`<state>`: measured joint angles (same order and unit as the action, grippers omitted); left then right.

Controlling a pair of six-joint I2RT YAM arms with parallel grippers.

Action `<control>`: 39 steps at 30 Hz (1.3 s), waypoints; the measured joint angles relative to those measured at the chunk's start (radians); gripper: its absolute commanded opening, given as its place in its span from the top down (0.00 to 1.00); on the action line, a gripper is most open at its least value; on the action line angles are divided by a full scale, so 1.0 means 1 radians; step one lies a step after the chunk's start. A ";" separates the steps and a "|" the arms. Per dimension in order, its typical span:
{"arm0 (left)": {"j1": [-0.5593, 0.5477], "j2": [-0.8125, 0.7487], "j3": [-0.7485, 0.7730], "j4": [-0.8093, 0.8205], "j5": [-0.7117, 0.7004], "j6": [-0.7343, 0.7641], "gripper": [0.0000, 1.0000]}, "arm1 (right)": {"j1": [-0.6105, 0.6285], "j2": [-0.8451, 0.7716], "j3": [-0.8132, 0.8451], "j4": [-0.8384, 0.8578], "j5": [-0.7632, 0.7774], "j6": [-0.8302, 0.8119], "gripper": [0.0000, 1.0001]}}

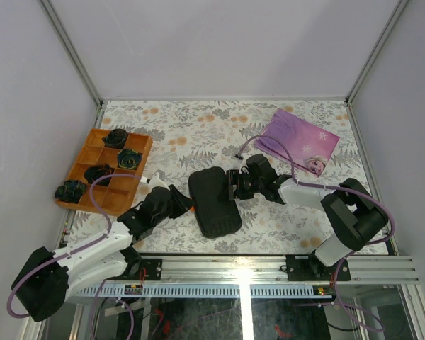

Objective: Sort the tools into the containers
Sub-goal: Close the storage box at the center of the board.

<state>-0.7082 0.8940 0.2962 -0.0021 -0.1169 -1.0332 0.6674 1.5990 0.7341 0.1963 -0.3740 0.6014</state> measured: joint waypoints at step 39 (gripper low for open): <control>-0.052 0.066 0.016 0.054 -0.048 -0.030 0.46 | 0.004 0.028 0.023 0.008 -0.003 -0.008 0.39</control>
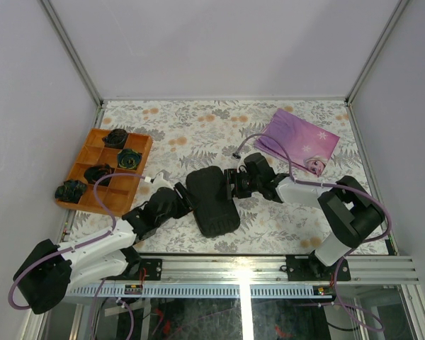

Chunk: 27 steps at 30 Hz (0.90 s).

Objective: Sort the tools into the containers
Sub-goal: Close the storage box at the center of the board.

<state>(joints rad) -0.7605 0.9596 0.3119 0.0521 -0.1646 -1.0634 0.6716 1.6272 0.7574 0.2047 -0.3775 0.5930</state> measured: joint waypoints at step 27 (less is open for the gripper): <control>-0.010 -0.098 -0.017 -0.093 -0.006 -0.026 0.24 | 0.018 0.021 0.012 0.017 0.000 -0.007 0.39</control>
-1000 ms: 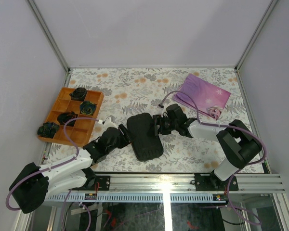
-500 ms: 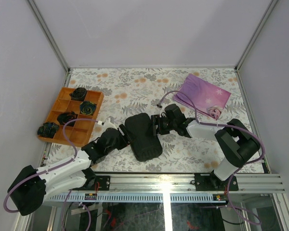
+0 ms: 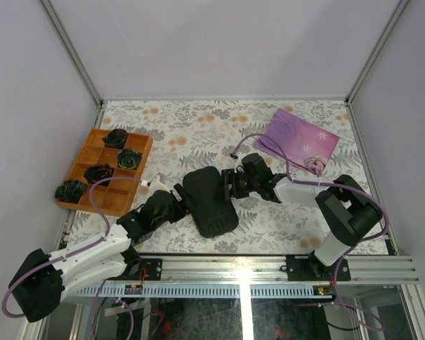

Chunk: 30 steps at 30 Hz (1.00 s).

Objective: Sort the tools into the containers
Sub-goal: Close the storage box at the center of the board.

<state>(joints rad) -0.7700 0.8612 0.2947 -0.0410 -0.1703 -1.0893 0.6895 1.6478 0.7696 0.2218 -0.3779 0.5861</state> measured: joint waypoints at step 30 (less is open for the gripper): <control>-0.002 0.095 -0.019 0.043 -0.013 -0.006 0.21 | 0.003 0.003 0.001 0.005 0.000 0.000 0.39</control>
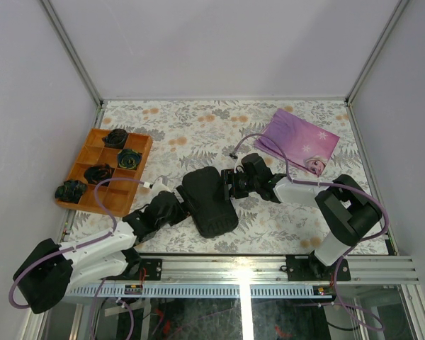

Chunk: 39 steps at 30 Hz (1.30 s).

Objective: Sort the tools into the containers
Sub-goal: Close the storage box at the center of the board.

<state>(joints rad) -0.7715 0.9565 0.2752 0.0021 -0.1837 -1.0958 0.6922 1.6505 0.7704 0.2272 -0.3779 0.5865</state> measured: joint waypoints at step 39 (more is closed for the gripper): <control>0.045 0.151 0.004 0.229 0.070 0.084 0.12 | 0.001 -0.072 0.014 -0.115 0.133 -0.004 0.24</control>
<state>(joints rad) -0.7269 1.1076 0.2794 0.2314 -0.1135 -1.0122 0.6930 1.5787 0.7849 0.1123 -0.2451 0.5823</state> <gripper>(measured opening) 0.814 0.717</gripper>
